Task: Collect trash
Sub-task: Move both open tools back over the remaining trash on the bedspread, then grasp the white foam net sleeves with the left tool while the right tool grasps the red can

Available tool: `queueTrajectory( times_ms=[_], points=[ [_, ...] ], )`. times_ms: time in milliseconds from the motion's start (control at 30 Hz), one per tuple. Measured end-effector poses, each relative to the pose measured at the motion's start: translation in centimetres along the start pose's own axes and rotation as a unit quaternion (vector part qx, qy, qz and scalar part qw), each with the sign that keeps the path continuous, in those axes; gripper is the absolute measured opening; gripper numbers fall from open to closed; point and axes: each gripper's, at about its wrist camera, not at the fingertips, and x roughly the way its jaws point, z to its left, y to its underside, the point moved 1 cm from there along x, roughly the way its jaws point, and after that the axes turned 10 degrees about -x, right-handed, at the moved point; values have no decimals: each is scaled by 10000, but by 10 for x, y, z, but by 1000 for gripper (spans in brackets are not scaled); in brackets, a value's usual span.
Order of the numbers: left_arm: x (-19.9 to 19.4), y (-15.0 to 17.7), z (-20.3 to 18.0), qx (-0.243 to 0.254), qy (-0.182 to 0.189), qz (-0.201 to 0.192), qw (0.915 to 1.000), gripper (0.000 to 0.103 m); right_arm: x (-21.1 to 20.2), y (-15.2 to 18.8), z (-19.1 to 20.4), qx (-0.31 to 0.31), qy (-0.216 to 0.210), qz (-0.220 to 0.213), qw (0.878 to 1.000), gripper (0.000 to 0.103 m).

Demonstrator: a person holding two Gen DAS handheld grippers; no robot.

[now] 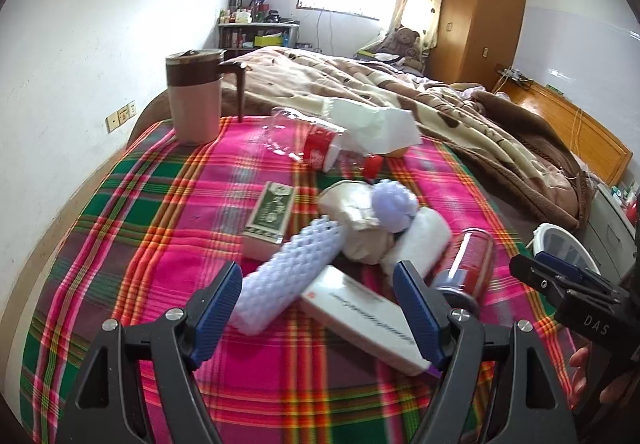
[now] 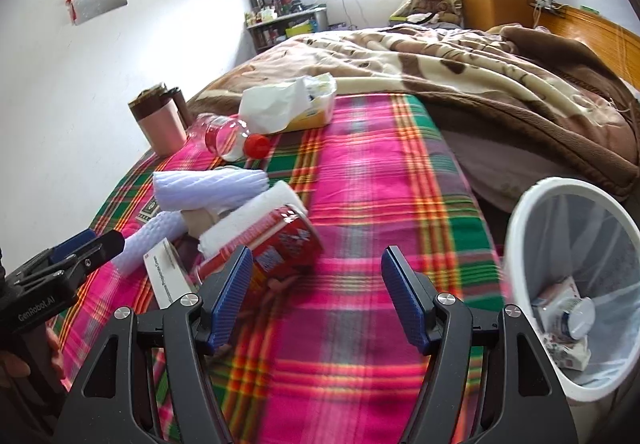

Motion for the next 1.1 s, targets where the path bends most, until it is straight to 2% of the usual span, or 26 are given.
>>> queueTrajectory(
  times_ms=[200,333,633,733,1100],
  points=[
    [20,-7,21,-37,-60,244,9997,80,18,-8,11,54,-17,226,9997,69],
    [32,-11,21,186,-27,427,9989,80,27,-12,18,44,-16,338,9994,69],
    [53,-14,22,298,-51,732,9969,80,43,-14,30,-108,58,590,9982,69],
    [62,-13,23,338,-122,900,9953,80,41,-12,32,-176,66,612,9979,70],
    [73,-16,20,147,154,1186,9927,80,27,0,26,-393,279,817,9955,71]
  ],
)
